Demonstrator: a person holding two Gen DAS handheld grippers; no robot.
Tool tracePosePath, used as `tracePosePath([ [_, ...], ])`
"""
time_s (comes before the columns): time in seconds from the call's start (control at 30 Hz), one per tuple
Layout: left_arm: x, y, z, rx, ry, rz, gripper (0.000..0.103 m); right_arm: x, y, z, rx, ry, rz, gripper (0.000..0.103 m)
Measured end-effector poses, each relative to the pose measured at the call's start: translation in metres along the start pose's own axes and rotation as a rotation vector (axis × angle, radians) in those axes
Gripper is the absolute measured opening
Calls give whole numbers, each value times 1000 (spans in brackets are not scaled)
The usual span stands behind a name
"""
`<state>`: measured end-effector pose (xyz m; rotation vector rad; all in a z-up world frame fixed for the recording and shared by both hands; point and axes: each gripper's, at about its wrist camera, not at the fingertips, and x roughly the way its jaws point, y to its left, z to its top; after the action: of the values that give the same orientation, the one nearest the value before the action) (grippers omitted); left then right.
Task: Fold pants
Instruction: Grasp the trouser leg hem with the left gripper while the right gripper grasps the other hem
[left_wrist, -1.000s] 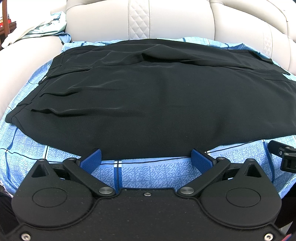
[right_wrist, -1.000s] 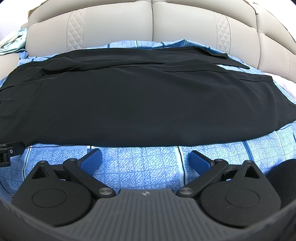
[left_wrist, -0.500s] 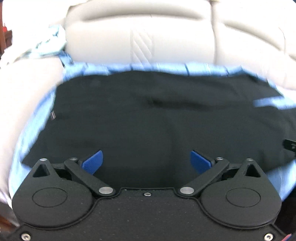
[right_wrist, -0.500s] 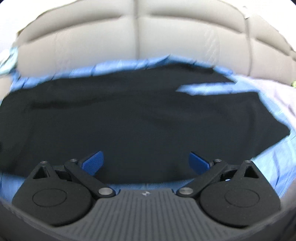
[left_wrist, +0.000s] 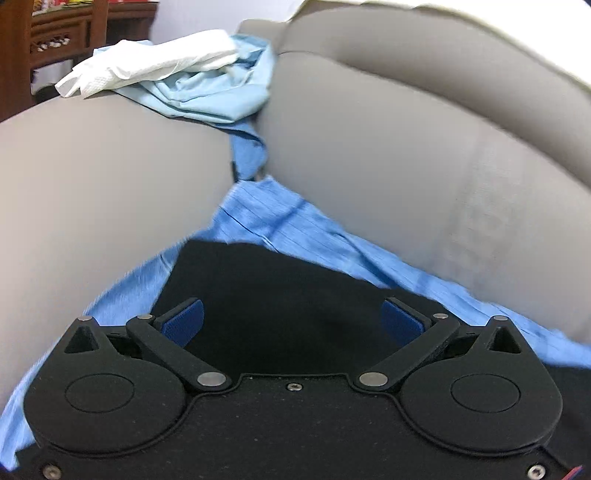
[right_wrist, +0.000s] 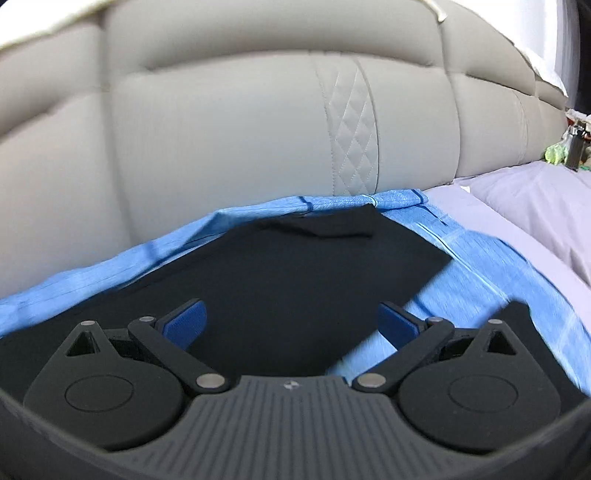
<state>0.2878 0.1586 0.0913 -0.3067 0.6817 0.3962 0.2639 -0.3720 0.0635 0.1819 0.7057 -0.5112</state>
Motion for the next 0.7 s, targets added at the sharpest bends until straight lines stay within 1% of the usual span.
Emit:
tracePosePath([
  [0.07, 28, -5, 7, -9, 0, 53, 103, 39, 10, 16, -15, 74, -45, 103],
  [0.13, 56, -9, 12, -26, 14, 101, 103, 69, 18, 24, -24, 127, -70, 103],
  [0.2, 78, -11, 13, -46, 26, 144, 103, 92, 23, 33, -11, 154, -85, 103],
  [0.27, 97, -12, 13, -78, 35, 185, 103, 112, 25, 42, 15, 172, -81, 103],
  [0.37, 115, -10, 9, -130, 52, 224, 103, 140, 29, 56, 30, 197, -97, 103],
  [0.47, 132, -6, 4, -156, 75, 262, 103, 159, 36, 63, 33, 197, -110, 103],
  [0.57, 139, -11, -1, -113, 48, 325, 103, 178, 45, 66, 34, 219, -115, 103],
  [0.7, 149, -16, -3, -93, 59, 371, 103, 197, 51, 66, 62, 232, -139, 103],
])
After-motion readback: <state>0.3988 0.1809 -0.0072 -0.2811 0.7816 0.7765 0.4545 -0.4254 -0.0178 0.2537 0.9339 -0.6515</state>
